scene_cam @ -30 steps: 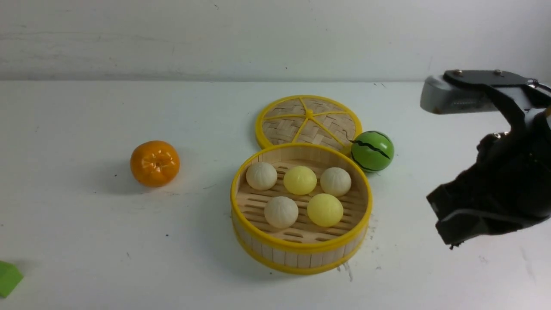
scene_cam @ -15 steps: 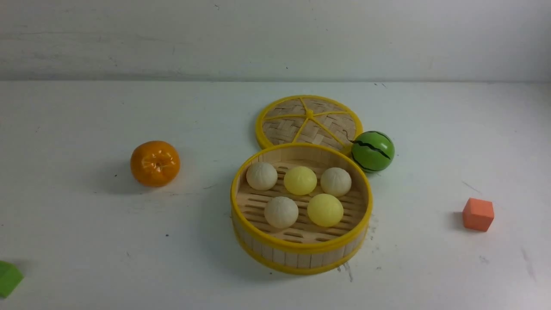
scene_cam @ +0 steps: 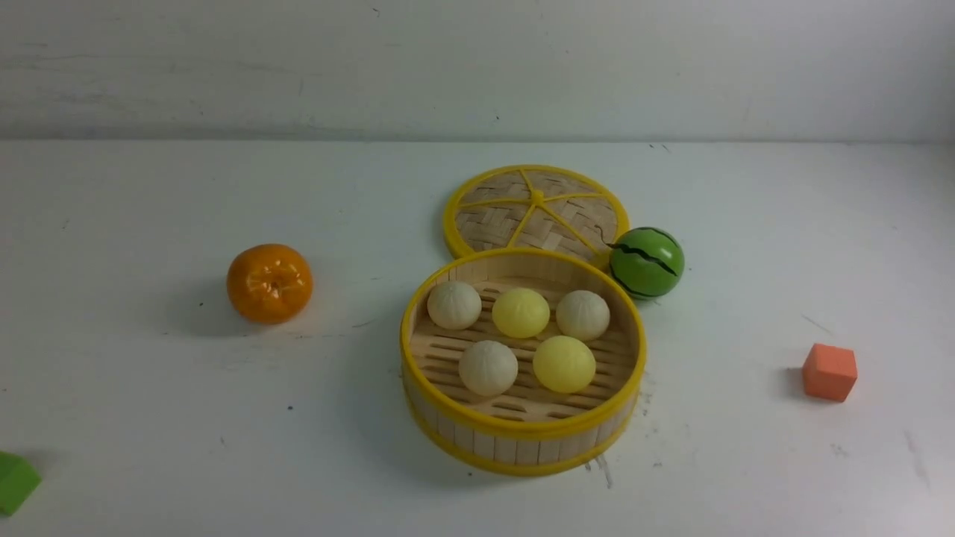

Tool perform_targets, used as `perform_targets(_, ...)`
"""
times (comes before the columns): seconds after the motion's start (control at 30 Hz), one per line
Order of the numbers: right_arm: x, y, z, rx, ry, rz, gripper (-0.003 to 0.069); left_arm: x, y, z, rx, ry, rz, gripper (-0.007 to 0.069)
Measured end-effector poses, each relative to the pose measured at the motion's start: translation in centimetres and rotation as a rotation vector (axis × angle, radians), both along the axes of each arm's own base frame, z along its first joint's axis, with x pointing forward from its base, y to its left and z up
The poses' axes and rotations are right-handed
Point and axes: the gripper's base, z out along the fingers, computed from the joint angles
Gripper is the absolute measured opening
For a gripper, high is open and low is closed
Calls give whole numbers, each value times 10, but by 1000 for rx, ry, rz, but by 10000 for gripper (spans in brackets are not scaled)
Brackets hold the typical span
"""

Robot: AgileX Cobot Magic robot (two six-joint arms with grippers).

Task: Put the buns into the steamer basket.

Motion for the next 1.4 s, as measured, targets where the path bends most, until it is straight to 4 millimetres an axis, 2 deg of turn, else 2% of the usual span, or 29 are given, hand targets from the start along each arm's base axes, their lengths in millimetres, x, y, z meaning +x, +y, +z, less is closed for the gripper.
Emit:
perform_targets(0.6,0,0,0,1,0,0,2,1,1,1,10,-19,7,39)
perform_targets(0.73,0,0,0,1,1,0,3,5,6,1,7,-78,90,36)
perform_targets(0.77,0,0,0,1,1,0,3,6,11,0,-4,-113,176,19)
perform_targets(0.8,0,0,0,1,1,0,3,6,12,1,-6,-118,187,16)
perform_targets(0.83,0,0,0,1,1,0,3,6,16,-1,-8,-139,254,-8)
perform_targets(0.93,0,0,0,1,1,0,3,4,23,-15,4,-123,364,-13)
perform_targets(1.1,0,0,0,1,1,0,10,1,21,-41,53,71,357,-13)
perform_targets(1.4,0,0,0,1,1,0,20,0,19,-42,19,99,348,-13)
